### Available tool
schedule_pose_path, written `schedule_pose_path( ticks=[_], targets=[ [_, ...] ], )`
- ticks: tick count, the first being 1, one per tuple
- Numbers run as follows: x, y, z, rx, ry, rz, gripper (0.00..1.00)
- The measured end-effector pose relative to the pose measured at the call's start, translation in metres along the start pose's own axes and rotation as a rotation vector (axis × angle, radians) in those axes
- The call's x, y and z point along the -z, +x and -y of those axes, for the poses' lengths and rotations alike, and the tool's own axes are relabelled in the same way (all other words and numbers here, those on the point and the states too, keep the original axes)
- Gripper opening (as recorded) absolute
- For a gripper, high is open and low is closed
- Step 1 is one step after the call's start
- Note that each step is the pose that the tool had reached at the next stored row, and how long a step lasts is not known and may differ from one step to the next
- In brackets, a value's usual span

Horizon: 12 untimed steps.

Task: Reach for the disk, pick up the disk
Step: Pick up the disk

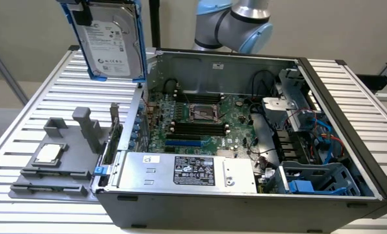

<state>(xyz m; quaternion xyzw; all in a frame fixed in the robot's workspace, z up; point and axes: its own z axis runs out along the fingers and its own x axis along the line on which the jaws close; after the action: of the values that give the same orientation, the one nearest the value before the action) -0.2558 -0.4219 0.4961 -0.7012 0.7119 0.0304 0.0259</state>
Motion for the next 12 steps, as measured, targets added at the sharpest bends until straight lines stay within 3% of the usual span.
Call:
schedule_pose_path(
  ticks=[12],
  targets=[
    [0.0042,0.023,0.0452,0.0,-0.0031,0.0,0.33]
  ],
)
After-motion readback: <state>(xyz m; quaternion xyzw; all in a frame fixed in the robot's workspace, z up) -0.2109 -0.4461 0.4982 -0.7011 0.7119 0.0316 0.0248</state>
